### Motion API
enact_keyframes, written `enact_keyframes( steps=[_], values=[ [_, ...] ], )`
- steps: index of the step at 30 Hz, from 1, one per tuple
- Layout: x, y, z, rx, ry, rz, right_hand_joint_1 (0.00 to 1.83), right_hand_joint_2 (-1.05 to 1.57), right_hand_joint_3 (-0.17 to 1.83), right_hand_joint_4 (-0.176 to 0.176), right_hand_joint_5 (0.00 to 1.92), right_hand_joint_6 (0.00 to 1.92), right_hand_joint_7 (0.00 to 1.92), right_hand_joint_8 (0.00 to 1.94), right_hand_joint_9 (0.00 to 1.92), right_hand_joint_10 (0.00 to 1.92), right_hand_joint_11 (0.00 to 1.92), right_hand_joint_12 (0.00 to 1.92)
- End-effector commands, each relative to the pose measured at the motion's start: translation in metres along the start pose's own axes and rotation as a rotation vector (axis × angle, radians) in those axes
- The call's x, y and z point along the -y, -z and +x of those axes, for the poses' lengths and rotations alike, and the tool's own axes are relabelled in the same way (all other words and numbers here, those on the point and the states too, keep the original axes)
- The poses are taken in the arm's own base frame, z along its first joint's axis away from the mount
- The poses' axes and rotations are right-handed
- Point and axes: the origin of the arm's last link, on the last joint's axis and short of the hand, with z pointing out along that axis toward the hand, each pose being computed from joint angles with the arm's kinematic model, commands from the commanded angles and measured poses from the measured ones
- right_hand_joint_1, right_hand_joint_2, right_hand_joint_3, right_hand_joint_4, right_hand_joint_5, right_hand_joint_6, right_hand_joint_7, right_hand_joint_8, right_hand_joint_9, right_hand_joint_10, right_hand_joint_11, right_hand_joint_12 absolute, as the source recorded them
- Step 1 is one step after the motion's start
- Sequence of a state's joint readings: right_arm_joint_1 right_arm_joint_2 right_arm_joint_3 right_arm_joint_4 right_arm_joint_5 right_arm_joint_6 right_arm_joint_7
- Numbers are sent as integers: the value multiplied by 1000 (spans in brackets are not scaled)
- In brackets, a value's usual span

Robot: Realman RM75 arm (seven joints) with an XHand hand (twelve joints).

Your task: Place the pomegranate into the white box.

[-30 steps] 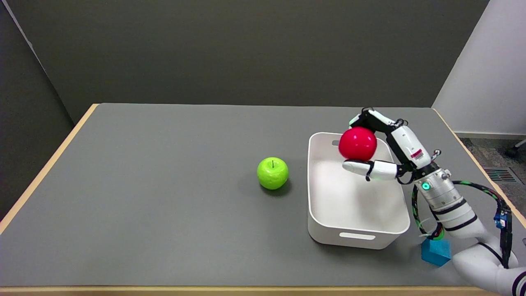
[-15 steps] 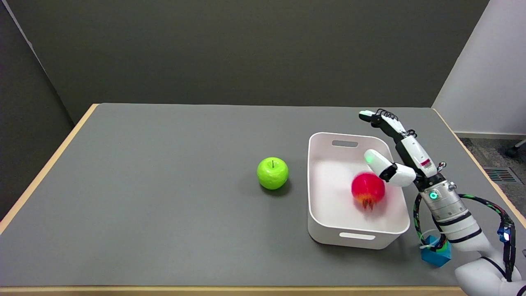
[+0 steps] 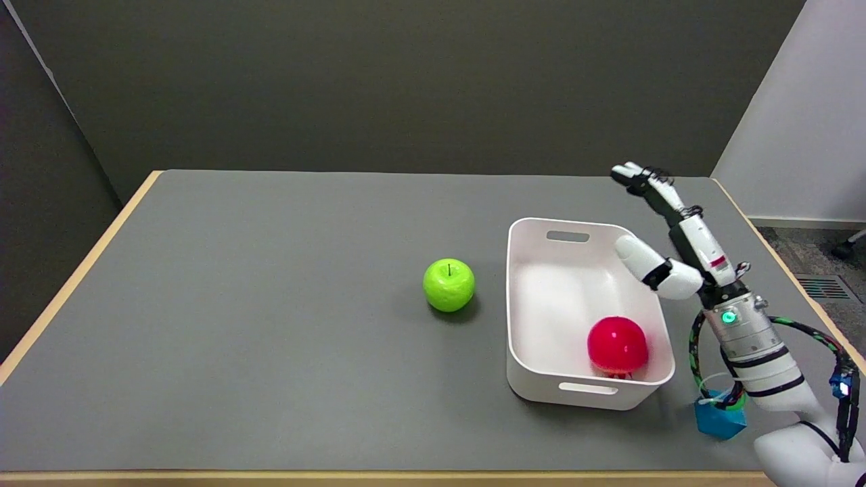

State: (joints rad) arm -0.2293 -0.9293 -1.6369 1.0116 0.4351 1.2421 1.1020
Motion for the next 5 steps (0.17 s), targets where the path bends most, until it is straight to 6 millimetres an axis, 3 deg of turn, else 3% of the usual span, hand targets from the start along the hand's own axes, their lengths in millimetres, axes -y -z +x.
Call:
enact_keyframes(
  steps=[1,5],
  values=[
    [4,-15,73,-220,106,85,265,652,806,89,220,415,171,250,0,541,-1,863],
    [-9,-3,105,-308,180,35,267,657,803,86,227,419,191,255,9,555,-1,886]
  ],
)
